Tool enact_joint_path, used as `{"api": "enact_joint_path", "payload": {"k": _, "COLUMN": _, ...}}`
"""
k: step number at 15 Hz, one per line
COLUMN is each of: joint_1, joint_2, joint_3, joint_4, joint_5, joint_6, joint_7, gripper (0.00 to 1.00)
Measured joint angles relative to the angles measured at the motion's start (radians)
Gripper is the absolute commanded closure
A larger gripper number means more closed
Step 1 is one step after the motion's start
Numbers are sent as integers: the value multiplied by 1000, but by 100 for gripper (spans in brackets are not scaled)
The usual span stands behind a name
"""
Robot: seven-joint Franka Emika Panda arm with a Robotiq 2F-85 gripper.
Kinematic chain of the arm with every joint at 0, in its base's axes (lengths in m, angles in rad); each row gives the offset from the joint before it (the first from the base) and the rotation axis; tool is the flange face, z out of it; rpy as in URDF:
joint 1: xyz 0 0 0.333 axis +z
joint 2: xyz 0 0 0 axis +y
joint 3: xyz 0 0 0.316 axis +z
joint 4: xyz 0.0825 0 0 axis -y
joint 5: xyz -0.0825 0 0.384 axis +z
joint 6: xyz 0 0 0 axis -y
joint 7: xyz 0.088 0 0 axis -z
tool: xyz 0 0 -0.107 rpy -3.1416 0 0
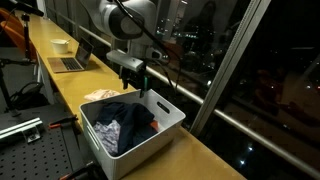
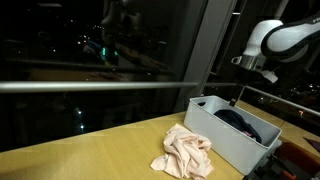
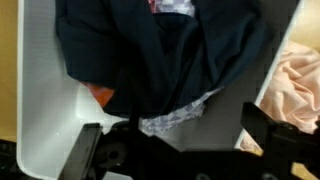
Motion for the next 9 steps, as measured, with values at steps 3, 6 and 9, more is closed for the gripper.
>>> {"api": "enact_joint_path", "payload": {"k": 3, "joint_1": -21, "joint_2": 84, "joint_3": -2, "joint_4": 2, "joint_5": 2, "joint_6": 48, "joint_7": -3, "gripper": 0}}
{"api": "enact_joint_path", "payload": {"k": 6, "joint_1": -40, "joint_2": 167, "joint_3": -5, "joint_4": 6, "joint_5": 2, "joint_6": 75, "joint_7": -3, "gripper": 0}}
{"api": "enact_joint_path", "payload": {"k": 9, "joint_1": -59, "joint_2": 251, "joint_3": -8, "joint_4": 14, "joint_5": 2, "joint_6": 87, "joint_7": -3, "gripper": 0}}
